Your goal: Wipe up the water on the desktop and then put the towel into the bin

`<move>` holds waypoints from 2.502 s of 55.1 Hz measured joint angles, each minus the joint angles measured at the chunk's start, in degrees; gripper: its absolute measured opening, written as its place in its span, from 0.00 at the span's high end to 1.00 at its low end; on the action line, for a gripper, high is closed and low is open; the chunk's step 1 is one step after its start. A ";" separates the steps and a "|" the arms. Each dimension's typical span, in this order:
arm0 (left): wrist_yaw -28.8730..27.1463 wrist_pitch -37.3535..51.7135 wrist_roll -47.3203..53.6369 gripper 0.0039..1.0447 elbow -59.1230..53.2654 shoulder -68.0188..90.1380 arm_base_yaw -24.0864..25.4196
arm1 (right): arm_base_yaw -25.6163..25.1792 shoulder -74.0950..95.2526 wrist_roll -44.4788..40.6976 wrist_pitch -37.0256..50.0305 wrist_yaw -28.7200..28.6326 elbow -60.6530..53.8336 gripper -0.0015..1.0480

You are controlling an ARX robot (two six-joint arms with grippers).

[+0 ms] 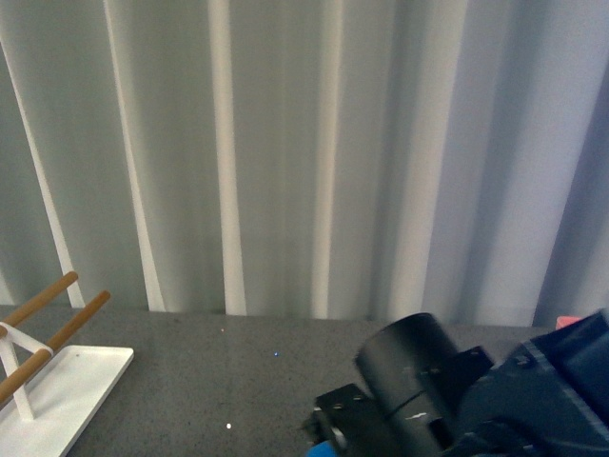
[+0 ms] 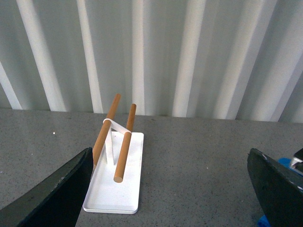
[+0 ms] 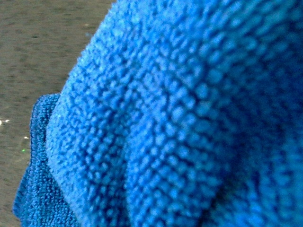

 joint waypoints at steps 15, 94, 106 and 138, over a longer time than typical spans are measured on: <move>0.02 0.00 0.00 0.06 0.00 0.00 0.00 | -9.14 -16.06 -8.79 -4.85 -2.58 2.56 0.94; 0.02 0.00 0.00 0.06 0.00 0.00 0.00 | -34.73 -12.26 -2.43 -32.52 25.07 21.24 0.94; 0.02 0.00 0.00 0.06 0.00 0.00 0.00 | -34.75 -12.26 -1.60 -33.40 23.93 21.07 0.79; 0.02 0.00 0.00 0.06 0.00 0.00 0.00 | -34.84 -12.26 -1.20 -33.44 23.98 21.07 0.07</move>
